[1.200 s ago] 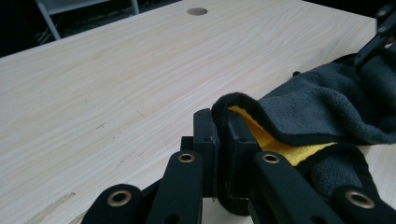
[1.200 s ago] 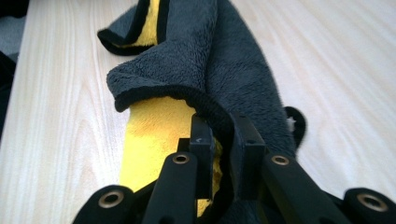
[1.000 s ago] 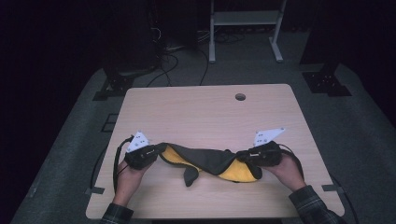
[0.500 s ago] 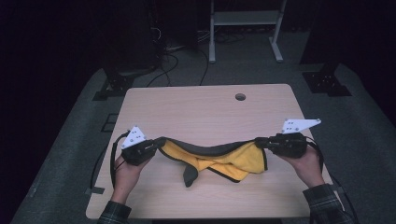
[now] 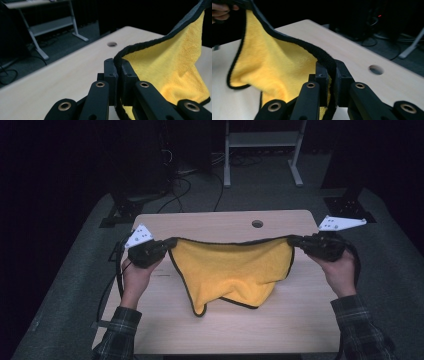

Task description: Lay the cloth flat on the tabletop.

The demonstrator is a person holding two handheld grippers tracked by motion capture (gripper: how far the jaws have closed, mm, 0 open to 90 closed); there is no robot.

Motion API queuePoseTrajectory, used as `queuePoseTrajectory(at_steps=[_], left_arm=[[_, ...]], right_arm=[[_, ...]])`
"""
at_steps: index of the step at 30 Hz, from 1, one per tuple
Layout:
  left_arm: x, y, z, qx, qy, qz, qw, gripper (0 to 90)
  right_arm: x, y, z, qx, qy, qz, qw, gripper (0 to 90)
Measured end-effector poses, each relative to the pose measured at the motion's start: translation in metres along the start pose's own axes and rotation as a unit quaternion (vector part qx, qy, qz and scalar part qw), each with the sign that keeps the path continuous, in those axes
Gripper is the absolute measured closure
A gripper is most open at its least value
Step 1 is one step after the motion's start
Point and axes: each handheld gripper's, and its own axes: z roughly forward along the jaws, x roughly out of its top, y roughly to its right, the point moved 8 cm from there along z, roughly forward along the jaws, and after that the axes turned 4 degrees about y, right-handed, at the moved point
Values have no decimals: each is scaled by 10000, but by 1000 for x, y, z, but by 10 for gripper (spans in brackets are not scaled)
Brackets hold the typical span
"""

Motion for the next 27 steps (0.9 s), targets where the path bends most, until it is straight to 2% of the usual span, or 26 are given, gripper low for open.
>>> queuePoseTrajectory(at_steps=[3,6,9,12,15,18,20,25,27], left_arm=[[20,-13,9,152,139,50,9998,856],[43,-24,13,298,314,169,9989,856],[63,-27,9,421,516,321,9973,856],[66,-25,3,387,579,392,9968,855],[49,-17,2,265,466,395,9978,855],[21,-6,3,91,252,332,9991,855],[1,1,2,-16,64,288,9996,855],[-39,21,-6,-269,-208,86,9994,855],[-54,30,-9,-386,-296,-17,9988,854]], right_arm=[[20,14,4,-188,84,-42,9998,826],[46,24,4,-344,286,-92,9990,826],[71,26,0,-471,545,-323,9969,825],[78,21,-5,-424,646,-449,9960,824],[59,15,-5,-306,591,-435,9968,824],[27,9,-1,-127,420,-366,9984,823],[4,3,1,-2,304,-223,9993,823],[-44,-14,0,200,-101,-113,9997,822],[-60,-22,-3,312,-177,-42,9993,822]])
